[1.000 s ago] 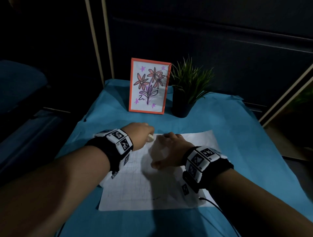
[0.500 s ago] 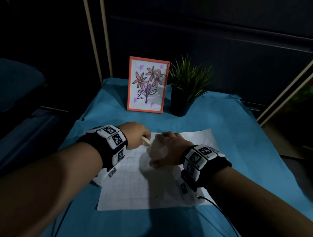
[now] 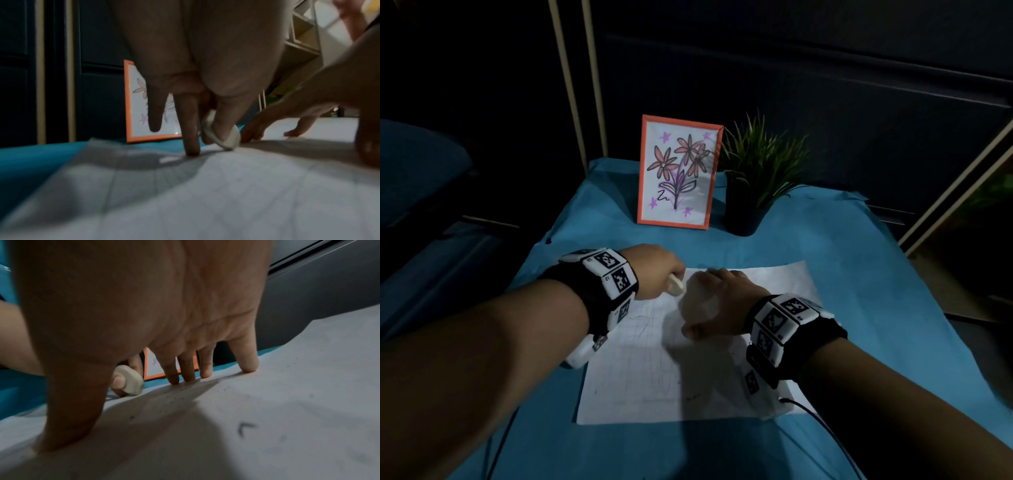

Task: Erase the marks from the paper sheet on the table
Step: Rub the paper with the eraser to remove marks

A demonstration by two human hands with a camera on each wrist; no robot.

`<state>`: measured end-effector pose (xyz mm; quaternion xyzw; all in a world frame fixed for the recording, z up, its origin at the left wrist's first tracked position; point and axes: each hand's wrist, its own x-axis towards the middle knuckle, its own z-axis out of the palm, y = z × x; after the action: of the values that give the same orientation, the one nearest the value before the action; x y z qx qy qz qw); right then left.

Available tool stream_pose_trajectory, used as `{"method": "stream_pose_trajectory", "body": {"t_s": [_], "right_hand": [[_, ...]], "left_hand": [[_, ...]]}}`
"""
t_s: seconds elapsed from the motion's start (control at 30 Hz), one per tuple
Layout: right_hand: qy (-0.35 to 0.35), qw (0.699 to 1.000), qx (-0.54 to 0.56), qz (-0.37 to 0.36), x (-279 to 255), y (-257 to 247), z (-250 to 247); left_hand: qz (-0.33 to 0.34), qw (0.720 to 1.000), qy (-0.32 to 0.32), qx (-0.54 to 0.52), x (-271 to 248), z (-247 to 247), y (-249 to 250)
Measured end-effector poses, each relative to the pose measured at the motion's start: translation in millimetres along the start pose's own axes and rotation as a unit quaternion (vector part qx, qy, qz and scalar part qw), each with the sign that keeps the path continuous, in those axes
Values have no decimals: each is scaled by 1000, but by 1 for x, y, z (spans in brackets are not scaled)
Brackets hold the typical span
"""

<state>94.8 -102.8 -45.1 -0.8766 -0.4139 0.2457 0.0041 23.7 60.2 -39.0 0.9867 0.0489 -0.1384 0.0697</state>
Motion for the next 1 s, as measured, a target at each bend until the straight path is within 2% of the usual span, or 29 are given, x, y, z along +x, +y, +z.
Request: {"method": "stream_pose_trajectory", "body": {"t_s": [0.1,0.3,0.47,0.67,0.87,1.0], "right_hand": [[-2,1000,7,7,3,3,3],[-16,1000,4,6,6,6,4],[-26,1000,-3,8,6,6,6],[-28,1000,0,2,6,7,6],[-22,1000,5,4,8,8,7],[-22,1000,0,6,9,8,8]], "left_hand": [[-11,998,53,9,5,3,1],[7,1000,3,-20,-3,1,-3],[-24,998,64,4,6,4,0],[4,1000,-12,24,5,-1,-2],[-10,998,59,34,13,0,2],[2,1000,-3,22,9,-2,-1]]}}
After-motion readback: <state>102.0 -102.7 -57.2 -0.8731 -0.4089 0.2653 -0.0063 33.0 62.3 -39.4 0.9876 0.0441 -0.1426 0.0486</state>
